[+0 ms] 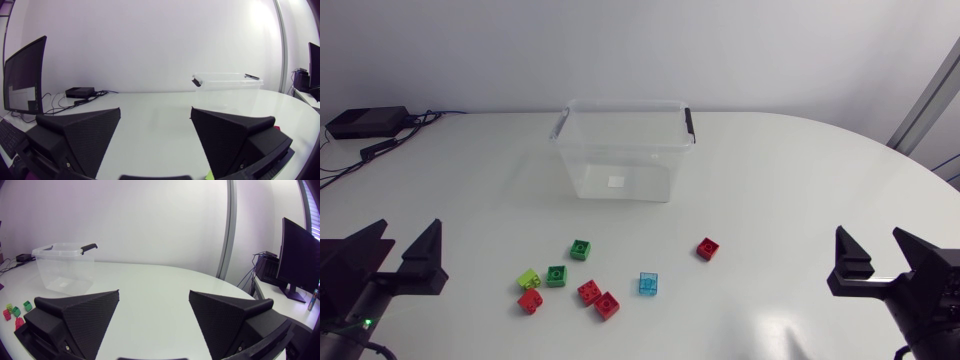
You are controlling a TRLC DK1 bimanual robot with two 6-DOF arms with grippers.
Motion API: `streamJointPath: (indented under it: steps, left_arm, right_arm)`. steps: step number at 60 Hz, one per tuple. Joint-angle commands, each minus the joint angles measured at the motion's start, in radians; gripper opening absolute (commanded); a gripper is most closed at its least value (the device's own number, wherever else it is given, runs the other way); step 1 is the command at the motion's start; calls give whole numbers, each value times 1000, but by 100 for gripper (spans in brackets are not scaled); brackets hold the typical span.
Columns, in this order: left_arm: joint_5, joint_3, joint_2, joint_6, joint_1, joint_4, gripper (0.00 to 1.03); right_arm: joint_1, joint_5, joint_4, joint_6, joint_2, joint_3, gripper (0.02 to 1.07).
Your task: Place the duplo bricks in the container
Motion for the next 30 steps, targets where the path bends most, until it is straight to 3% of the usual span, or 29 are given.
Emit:
streamJointPath:
  steps: [1, 13, 20, 30]
  left_arm:
    - [-1, 64, -7, -15, -12, -17, 98]
    - [-1, 194, 131, -21, -55, -96, 96]
    - [-1, 315, 367, -24, -46, -161, 96]
    - [-3, 493, 683, 1, -55, -340, 96]
  right_arm:
    - [6, -2, -5, 16, -5, 29, 103]
    - [11, -2, -9, 16, 96, 112, 102]
    - [11, -2, -11, 17, 199, 172, 102]
    - [13, 1, -35, 23, 336, 259, 102]
